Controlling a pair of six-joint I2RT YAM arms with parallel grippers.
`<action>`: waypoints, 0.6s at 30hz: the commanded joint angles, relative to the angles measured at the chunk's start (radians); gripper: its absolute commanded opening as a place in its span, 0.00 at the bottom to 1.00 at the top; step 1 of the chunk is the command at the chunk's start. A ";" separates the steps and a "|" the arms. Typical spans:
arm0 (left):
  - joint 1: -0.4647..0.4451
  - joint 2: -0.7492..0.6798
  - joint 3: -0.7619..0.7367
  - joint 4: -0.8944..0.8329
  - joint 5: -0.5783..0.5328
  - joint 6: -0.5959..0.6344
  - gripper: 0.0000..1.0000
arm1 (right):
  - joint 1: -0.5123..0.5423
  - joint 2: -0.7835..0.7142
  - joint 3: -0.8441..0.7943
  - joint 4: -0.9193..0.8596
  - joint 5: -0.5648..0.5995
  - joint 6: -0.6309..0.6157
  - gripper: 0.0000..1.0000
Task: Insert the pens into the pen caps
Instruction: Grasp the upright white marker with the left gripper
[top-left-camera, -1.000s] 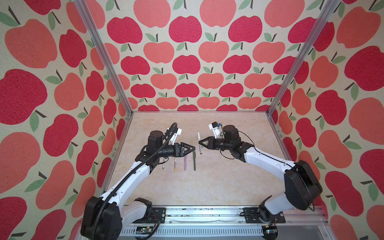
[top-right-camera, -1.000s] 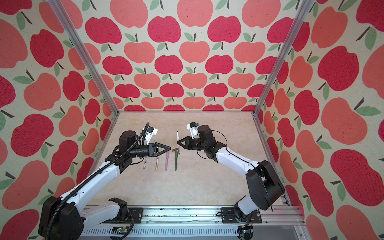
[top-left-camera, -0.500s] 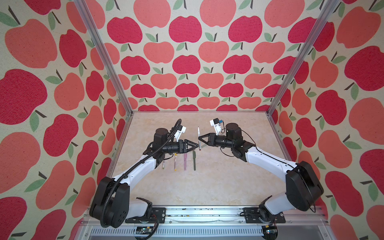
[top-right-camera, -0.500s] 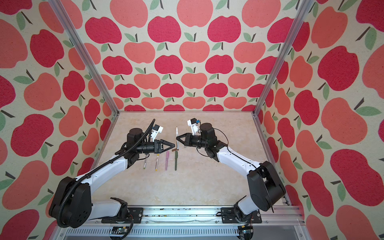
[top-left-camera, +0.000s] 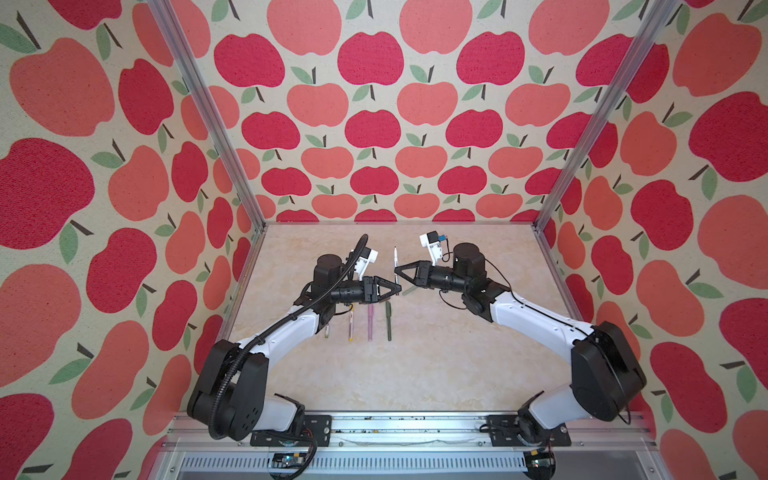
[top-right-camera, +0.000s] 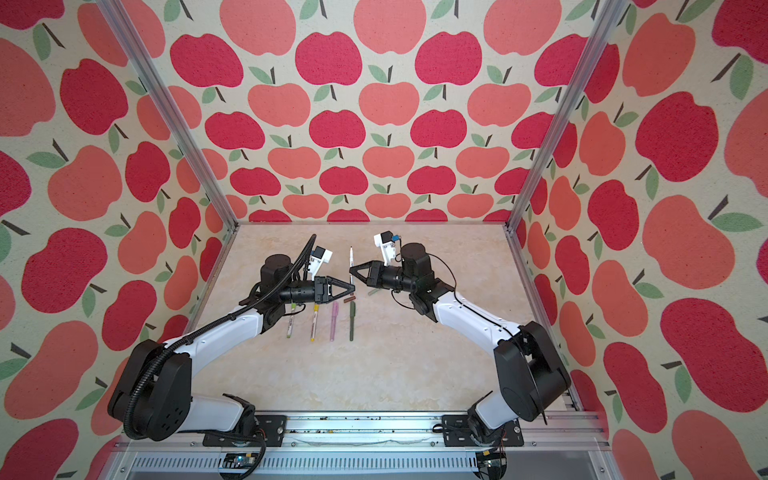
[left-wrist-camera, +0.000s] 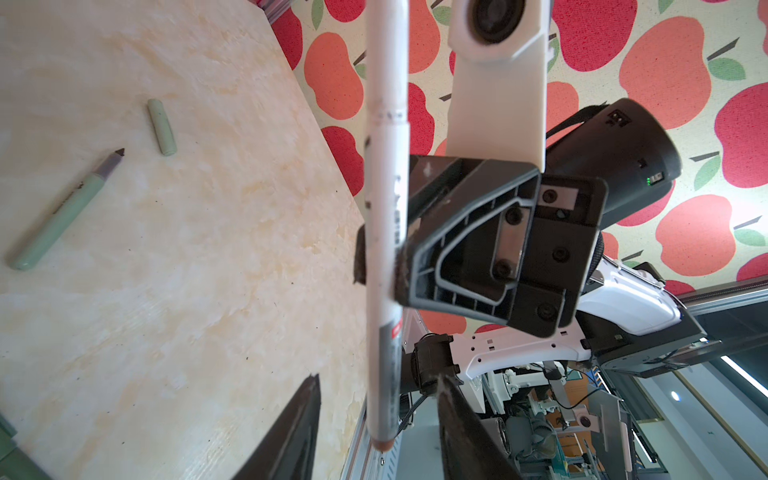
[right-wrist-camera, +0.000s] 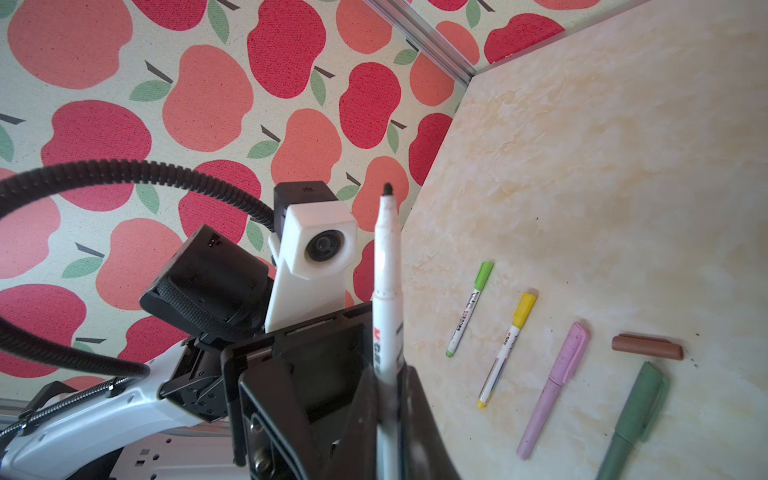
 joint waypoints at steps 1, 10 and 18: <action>-0.007 0.013 0.033 0.071 0.020 -0.023 0.42 | 0.002 0.006 0.013 0.027 -0.021 0.010 0.00; -0.009 0.016 0.040 0.080 0.007 -0.031 0.34 | 0.008 0.016 0.020 0.035 -0.030 0.010 0.00; -0.009 0.031 0.049 0.092 0.006 -0.037 0.19 | 0.008 0.017 0.024 0.030 -0.032 0.008 0.00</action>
